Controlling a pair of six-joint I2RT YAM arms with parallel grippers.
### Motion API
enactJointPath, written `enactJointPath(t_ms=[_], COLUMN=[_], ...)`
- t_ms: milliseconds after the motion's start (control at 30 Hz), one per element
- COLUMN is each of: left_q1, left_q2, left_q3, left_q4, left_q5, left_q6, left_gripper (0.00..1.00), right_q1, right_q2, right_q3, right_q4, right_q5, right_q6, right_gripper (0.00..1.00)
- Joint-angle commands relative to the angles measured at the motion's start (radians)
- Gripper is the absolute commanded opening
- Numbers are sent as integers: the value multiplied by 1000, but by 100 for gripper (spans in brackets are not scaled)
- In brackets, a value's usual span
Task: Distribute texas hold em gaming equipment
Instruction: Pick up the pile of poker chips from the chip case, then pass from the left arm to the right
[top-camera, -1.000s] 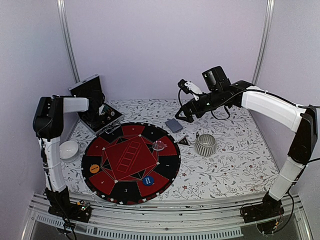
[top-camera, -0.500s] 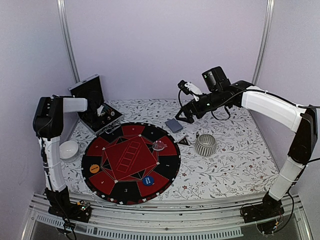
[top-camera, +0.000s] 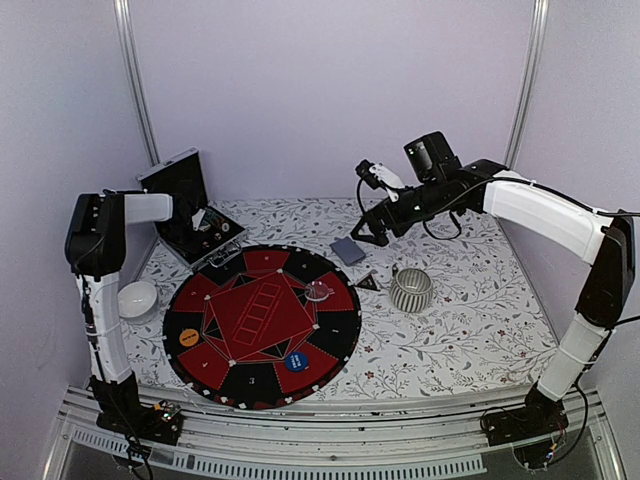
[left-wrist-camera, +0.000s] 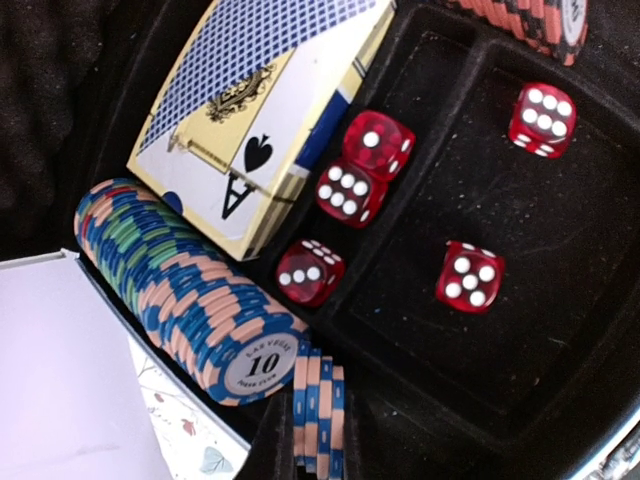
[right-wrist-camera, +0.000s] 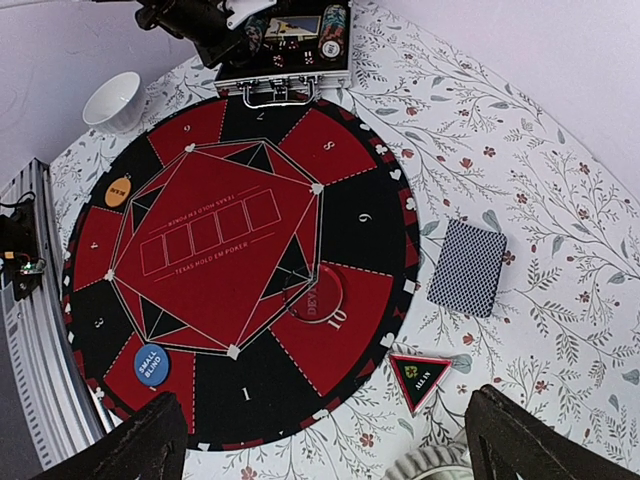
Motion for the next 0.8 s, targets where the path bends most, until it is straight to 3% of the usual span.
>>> enactJointPath(t_ms=[0, 233, 400, 500, 600, 667, 767], left_q1=[-2, -127, -227, -296, -361, -414, -475], left_q2=[-97, -377, -608, -704, -753, -776, -800], left_q3=[44, 63, 23, -27, -53, -70, -96], left_q4=[-66, -130, -82, -27, -7, 6, 34], left_q5=[-38, 63, 431, 600, 752, 820, 904], left_q6=[-47, -164, -342, -425, -489, -518, -555], left_gripper=[0, 0, 0, 0, 0, 0, 0], right_q1=[-5, -3, 80, 216, 325, 342, 344], right_q2=[4, -21, -116, -199, -241, -236, -172], right_q3=[48, 71, -17, -163, -311, -345, -272], right_q4=[-7, 57, 273, 567, 828, 929, 943], right_q5=[-16, -9, -13, 81, 103, 74, 92], right_q6=[0, 21, -32, -207, -491, -613, -613], right_gripper=[99, 99, 99, 99, 99, 99, 99])
